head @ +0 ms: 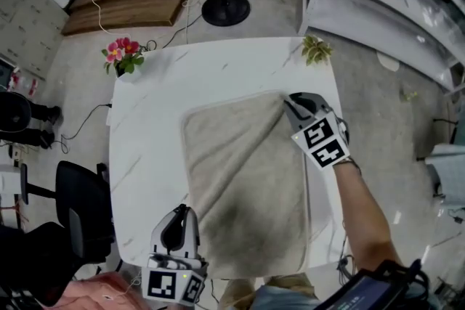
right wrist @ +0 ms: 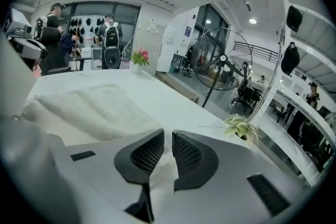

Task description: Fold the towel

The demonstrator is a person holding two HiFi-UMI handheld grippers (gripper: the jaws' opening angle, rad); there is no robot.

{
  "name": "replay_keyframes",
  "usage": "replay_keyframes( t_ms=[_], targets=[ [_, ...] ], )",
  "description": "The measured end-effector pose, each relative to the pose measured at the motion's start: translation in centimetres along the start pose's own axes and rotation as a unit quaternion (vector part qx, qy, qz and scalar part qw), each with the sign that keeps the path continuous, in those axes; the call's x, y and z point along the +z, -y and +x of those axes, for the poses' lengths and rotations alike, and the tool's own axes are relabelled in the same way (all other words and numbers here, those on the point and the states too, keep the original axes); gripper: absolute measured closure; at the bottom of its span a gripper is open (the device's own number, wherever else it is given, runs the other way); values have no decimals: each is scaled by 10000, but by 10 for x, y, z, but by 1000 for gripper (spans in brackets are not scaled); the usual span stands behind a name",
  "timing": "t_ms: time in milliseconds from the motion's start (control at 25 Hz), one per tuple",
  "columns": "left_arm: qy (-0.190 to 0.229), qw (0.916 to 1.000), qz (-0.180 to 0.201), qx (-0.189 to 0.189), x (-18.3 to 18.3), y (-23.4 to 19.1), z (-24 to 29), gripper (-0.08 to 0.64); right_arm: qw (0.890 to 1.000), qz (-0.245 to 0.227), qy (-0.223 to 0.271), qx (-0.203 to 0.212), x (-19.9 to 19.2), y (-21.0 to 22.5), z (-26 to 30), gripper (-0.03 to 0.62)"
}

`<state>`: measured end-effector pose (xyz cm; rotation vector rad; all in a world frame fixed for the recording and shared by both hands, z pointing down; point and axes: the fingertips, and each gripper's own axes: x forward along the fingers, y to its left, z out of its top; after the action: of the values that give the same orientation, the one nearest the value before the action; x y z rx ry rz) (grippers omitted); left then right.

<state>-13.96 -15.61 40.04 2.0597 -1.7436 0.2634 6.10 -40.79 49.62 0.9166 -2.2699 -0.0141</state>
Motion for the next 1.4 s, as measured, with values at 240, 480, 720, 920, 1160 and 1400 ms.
replay_keyframes(
  t_ms=[240,480,720,920,1160,1400],
  targets=[
    [284,9994,129,-168,-3,14,-57,523,9998,29,178,-116,9,-42,-72,526],
    [421,9977,261,-466,-30,36,-134,523,9999,95,60,58,-25,-135,-164,526],
    [387,9968,254,-650,-67,49,-198,523,9966,147,-716,386,-111,-219,-197,536],
    [237,9979,132,-584,-104,43,-225,523,9949,204,-965,204,-151,-219,-218,567],
    [249,9981,92,-555,-121,50,-239,523,9965,275,-786,56,-158,-214,-233,572],
    [344,9978,132,-545,-134,78,-260,523,9990,360,164,-193,-117,-227,-275,495]
  ],
)
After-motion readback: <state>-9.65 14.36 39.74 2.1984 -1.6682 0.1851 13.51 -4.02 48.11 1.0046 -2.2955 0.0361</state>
